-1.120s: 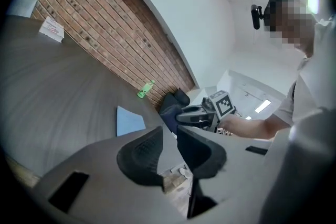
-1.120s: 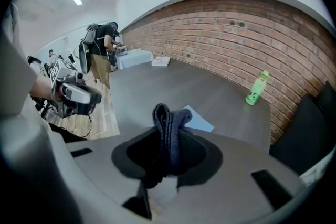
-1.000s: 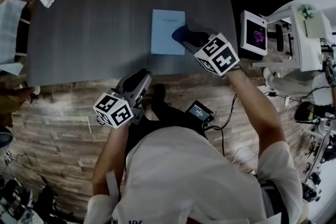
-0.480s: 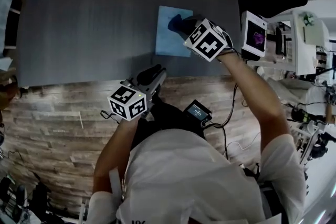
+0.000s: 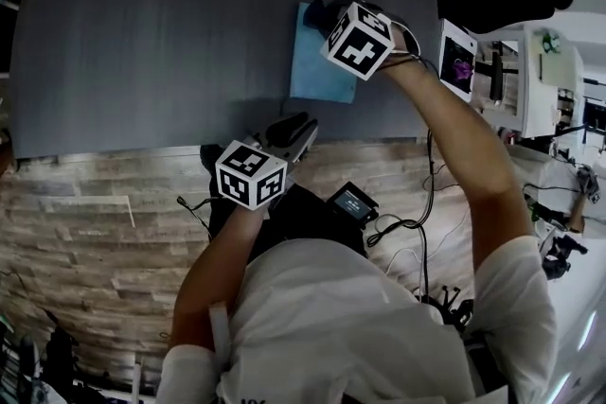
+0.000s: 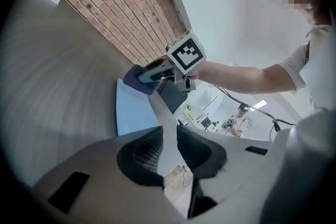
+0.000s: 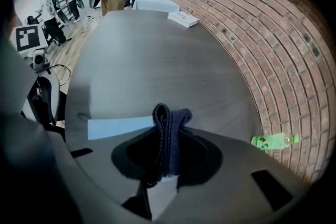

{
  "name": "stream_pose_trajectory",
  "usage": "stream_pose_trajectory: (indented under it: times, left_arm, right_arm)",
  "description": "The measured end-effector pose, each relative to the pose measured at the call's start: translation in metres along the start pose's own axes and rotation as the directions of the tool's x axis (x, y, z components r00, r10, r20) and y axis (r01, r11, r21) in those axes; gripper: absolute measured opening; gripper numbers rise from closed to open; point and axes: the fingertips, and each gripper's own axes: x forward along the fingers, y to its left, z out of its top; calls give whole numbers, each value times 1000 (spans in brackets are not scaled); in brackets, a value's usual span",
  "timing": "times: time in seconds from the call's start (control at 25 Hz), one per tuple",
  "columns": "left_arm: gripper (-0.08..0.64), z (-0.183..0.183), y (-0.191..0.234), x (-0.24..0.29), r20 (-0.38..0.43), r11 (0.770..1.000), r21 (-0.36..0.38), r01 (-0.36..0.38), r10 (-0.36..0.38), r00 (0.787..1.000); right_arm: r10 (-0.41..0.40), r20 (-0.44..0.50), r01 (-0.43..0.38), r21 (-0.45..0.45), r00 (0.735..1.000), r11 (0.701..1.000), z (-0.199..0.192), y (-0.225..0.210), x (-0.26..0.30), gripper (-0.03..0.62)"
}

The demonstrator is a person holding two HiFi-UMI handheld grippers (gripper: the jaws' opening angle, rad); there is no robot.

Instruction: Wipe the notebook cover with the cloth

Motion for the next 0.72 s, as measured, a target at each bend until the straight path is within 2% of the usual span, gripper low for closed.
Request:
stream_pose_trajectory:
  times: [0.32, 0.52, 0.72]
  left_arm:
    - [78, -1, 4, 25, 10, 999, -43, 16, -16, 1000]
    - [144, -5, 11, 51, -3, 995, -95, -9, 9, 1000]
    - [158, 1, 20, 66, 6, 990, -143, -13, 14, 1000]
  right_arm:
    - [-47, -56, 39, -141, 997, 989, 37, -17, 17, 104]
    - [-97, -86, 77, -217, 992, 973, 50, -22, 26, 104]
    - [-163, -124, 127, -256, 979, 958, 45, -29, 39, 104]
